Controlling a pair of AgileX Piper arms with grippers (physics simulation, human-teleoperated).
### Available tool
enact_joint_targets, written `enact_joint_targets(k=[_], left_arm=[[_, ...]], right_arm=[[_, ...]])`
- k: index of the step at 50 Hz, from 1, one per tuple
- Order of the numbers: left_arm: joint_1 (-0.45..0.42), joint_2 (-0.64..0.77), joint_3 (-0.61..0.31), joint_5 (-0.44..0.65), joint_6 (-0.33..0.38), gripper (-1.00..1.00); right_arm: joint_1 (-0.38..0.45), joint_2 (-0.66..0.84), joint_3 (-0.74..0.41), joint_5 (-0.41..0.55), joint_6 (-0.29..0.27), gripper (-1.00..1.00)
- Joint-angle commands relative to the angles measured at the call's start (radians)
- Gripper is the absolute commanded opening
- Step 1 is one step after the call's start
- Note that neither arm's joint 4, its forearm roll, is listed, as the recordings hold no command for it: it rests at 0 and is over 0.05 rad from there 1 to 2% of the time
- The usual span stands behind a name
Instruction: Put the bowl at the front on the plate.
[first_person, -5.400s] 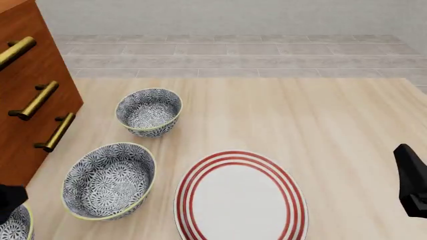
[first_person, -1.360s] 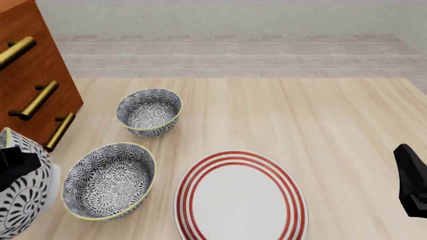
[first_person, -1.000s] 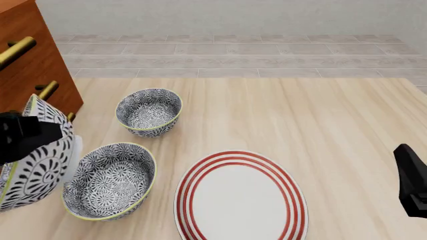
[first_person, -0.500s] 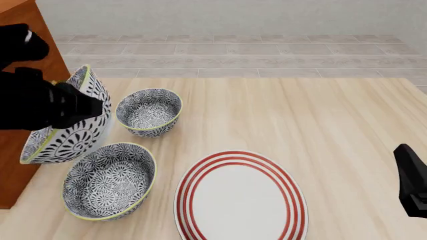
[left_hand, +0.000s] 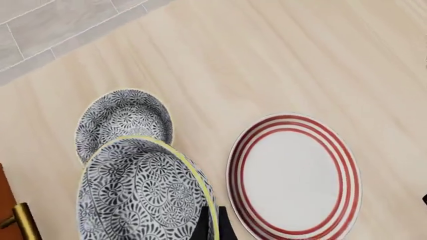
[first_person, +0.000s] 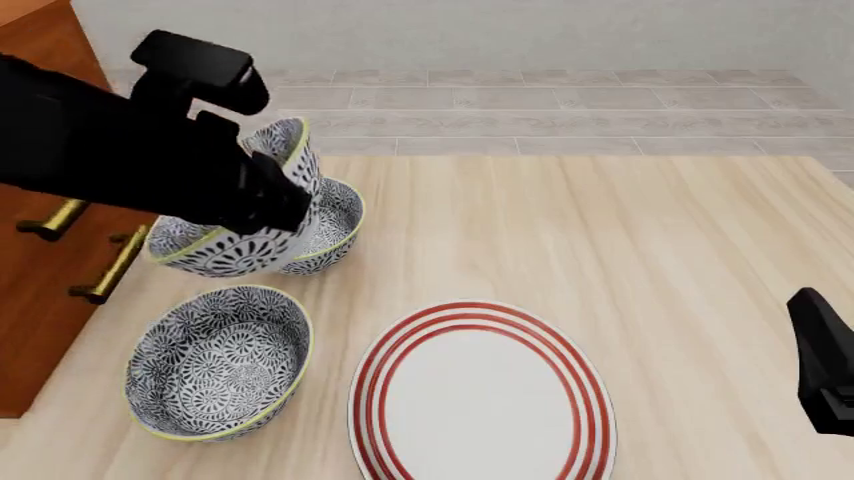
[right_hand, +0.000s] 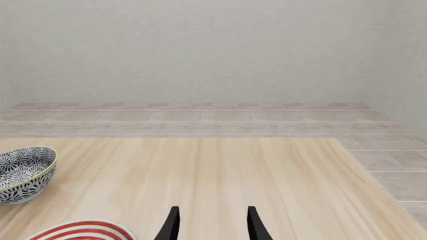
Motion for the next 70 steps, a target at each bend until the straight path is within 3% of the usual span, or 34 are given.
enact_joint_targets(k=[1, 11, 12, 13, 17, 25, 27, 29, 39, 59, 70], left_arm=[[-0.086, 0.128, -0.045, -0.028, 0.063, -1.0], [-0.137, 0.193, -0.094, -0.027, 0.103, -1.0], [-0.143, 0.196, -0.102, -0.027, 0.097, -1.0], [-0.179, 0.216, -0.123, -0.018, 0.046, -1.0], [-0.187, 0.233, -0.132, -0.015, 0.096, -1.0], [-0.235, 0.288, -0.146, -0.022, 0.11, -1.0], [-0.229, 0.287, -0.142, -0.035, 0.167, -1.0], [-0.248, 0.301, -0.152, -0.035, 0.139, -1.0], [-0.297, 0.35, -0.166, -0.055, 0.162, -1.0], [-0.438, 0.505, -0.24, -0.066, 0.111, -1.0], [-0.409, 0.507, -0.189, -0.084, 0.14, -1.0]], right_arm=[[0.0, -0.006, -0.001, 0.007, 0.0, 1.0], [0.0, -0.006, -0.001, 0.007, 0.0, 1.0], [0.0, -0.006, -0.001, 0.007, 0.0, 1.0], [0.0, -0.006, -0.001, 0.007, 0.0, 1.0], [0.0, -0.006, -0.001, 0.007, 0.0, 1.0], [0.0, -0.006, -0.001, 0.006, 0.0, 1.0], [0.0, -0.006, -0.001, 0.007, 0.0, 1.0], [0.0, -0.006, -0.001, 0.007, 0.0, 1.0], [0.0, -0.006, -0.001, 0.007, 0.0, 1.0], [0.0, -0.006, -0.001, 0.007, 0.0, 1.0], [0.0, -0.006, -0.001, 0.007, 0.0, 1.0]])
